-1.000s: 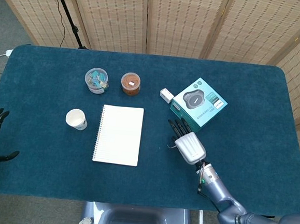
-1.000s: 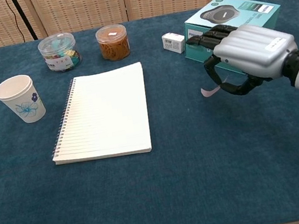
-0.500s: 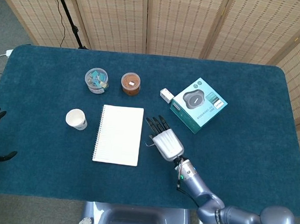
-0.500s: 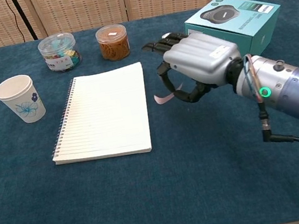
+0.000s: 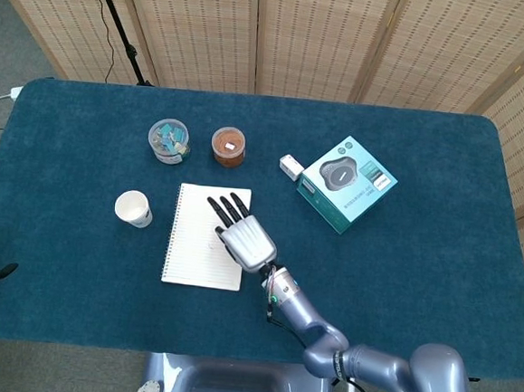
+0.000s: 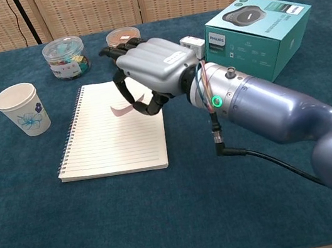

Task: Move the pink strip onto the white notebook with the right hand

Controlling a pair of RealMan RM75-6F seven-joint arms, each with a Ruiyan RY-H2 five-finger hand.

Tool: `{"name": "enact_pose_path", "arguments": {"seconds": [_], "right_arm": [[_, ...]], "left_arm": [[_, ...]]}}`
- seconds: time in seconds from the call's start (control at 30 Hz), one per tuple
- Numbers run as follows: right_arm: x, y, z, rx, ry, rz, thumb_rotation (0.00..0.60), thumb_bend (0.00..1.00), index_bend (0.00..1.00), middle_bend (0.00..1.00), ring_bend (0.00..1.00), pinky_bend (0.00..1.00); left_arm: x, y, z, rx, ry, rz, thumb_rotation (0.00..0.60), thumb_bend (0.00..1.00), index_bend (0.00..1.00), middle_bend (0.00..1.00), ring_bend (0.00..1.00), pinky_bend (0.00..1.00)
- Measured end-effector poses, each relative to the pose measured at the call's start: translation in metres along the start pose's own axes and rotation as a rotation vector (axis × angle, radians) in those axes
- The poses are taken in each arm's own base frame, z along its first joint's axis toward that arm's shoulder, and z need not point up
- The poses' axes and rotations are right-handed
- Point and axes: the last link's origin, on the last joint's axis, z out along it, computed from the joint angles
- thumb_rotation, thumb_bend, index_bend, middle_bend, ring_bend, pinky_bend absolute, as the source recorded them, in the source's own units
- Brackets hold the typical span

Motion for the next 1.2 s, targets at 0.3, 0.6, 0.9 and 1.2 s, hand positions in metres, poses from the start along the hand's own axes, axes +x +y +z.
{"name": "enact_pose_path", "arguments": {"seconds": [0.3,0.6,0.9,1.2], "right_arm": [[-0.018,-0.019,0.005,0.037,-0.044,0.000,0.600,0.51,0.57,0.00,0.00,0.00],[-0.024,-0.033,0.004,0.069,-0.027,-0.005,0.600,0.51,0.58,0.00,0.00,0.00],[-0.029,-0.029,0.005,0.097,0.018,-0.089,0.600,0.51,0.58,0.00,0.00,0.00],[-0.032,-0.017,0.004,0.116,0.095,-0.208,0.600,0.51,0.57,0.00,0.00,0.00]], "left_arm": [[0.001,-0.001,0.003,0.007,0.000,-0.004,0.600,0.00,0.00,0.00,0.00,0.00],[0.001,-0.001,0.003,0.008,0.000,-0.005,0.600,0.00,0.00,0.00,0.00,0.00],[0.001,-0.001,0.003,0.009,-0.001,-0.009,0.600,0.00,0.00,0.00,0.00,0.00],[0.001,0.000,0.002,0.006,-0.003,-0.008,0.600,0.00,0.00,0.00,0.00,0.00]]}}
